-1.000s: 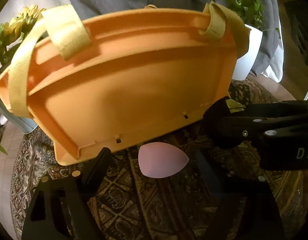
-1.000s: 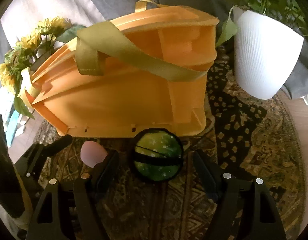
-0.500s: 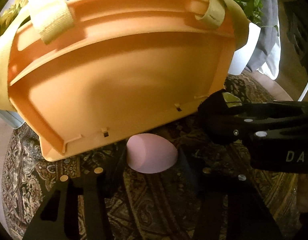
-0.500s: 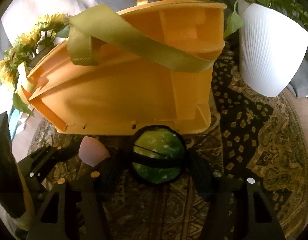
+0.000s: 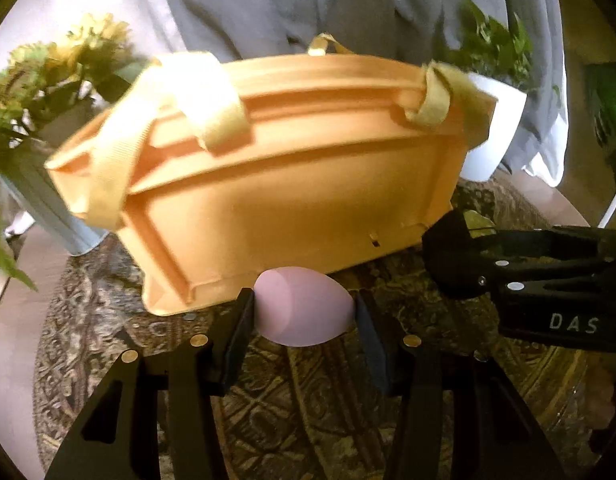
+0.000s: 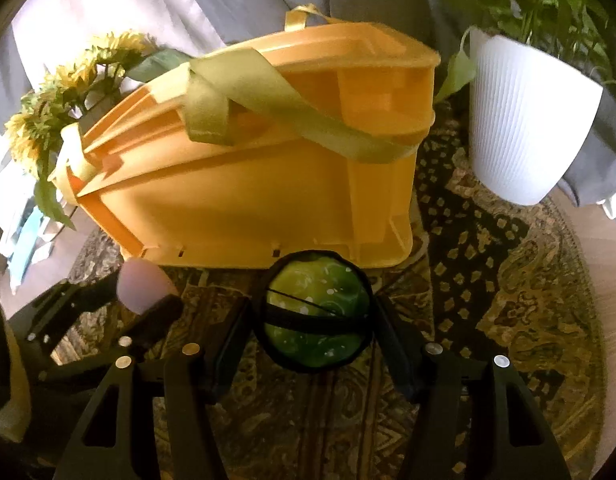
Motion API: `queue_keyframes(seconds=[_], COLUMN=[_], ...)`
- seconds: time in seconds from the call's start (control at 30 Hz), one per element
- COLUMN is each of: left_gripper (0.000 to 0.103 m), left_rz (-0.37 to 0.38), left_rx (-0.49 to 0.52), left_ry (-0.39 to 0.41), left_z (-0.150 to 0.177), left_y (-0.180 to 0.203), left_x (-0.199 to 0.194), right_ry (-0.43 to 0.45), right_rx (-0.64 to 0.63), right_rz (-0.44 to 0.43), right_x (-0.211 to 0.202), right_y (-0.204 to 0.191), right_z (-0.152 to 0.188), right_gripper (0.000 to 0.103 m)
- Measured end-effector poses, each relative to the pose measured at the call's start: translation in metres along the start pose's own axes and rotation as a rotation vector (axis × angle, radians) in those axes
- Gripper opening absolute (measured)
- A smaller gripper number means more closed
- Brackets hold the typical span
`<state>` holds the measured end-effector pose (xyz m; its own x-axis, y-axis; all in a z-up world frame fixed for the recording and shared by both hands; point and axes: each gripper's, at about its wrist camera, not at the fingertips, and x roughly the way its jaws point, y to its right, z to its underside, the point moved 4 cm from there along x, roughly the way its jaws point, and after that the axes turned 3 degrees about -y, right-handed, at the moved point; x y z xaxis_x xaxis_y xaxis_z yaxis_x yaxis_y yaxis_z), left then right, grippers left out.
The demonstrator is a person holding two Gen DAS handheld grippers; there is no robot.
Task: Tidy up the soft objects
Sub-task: 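Grasp the pink sponge with the left gripper while the right gripper grasps the green-black ball, then lift the sponge and ball and carry both over the orange crate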
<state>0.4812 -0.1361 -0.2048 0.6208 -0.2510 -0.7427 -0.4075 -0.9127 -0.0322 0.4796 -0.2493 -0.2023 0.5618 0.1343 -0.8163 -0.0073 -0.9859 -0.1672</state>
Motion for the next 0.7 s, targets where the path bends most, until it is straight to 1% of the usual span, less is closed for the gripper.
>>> queue_keyframes(seconds=[0.13, 0.43, 0.7], left_gripper=[0.050, 0.050, 0.050], left_rz=[-0.023, -0.037, -0.059], left_rx=[-0.014, -0.048, -0.044], left_ry=[0.031, 0.105, 0.183], left_z=[-0.002, -0.018, -0.034], left_y=[-0.004, -0.009, -0.011], left_x=[-0.018, -0.054, -0.084], right_ry=[0.017, 0.071, 0.166], right_rx=[-0.019, -0.034, -0.063], right_rz=[0.004, -0.013, 0.000], right_x=[-0.009, -0.038, -0.074], right_y=[-0.003, -0.015, -0.027], right_z=[-0.001, -0.011, -0.024], right_gripper=[0.062, 0.063, 0.063])
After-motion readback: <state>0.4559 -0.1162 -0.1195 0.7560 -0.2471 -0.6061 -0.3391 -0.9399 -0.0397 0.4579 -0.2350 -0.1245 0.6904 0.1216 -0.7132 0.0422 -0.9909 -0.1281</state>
